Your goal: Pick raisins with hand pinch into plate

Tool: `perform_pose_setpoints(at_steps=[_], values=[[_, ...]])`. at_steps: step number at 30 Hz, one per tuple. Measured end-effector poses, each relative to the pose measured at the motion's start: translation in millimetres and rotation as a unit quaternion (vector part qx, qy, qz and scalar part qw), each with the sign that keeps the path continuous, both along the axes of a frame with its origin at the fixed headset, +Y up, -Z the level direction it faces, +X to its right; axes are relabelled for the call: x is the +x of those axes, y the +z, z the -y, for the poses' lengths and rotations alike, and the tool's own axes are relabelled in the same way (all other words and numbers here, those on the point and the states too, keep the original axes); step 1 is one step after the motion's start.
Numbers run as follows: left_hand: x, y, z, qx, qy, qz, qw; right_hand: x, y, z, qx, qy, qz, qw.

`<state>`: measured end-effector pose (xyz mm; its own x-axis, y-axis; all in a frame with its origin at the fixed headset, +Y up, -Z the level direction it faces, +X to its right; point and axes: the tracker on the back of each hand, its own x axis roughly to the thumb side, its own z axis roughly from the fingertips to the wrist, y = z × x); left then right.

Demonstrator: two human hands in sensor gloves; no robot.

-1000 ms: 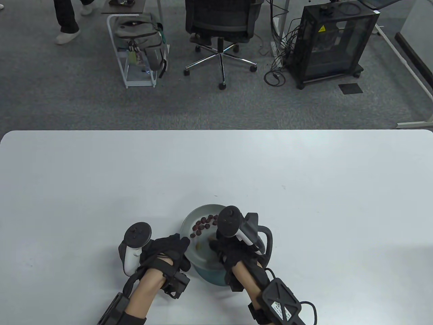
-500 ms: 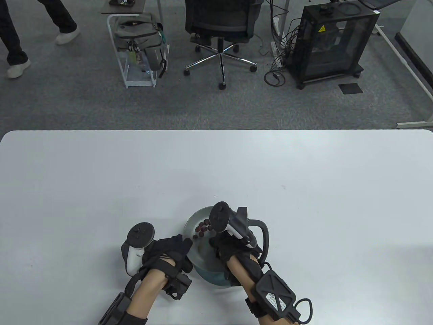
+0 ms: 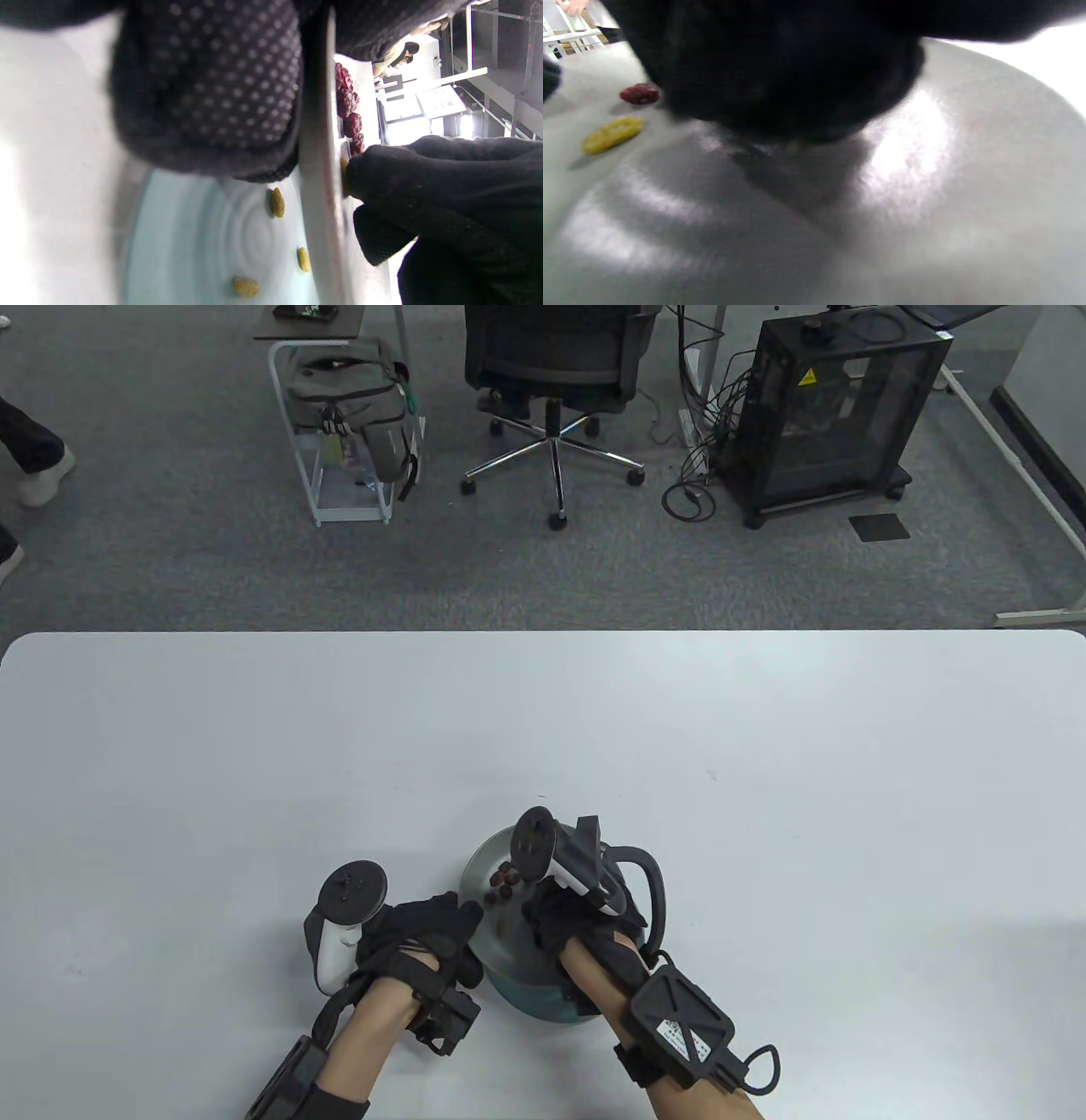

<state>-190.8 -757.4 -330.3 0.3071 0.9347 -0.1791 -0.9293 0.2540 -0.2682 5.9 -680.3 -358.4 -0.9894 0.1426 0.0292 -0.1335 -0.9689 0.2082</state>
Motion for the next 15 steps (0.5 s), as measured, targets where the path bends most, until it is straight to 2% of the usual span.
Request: perform_pose_setpoints(at_steps=[15], values=[[-1.2,-0.4,-0.8,0.000,0.003,0.000,1.000,-8.3,-0.5,1.3,-0.003,0.011,0.000,1.000]])
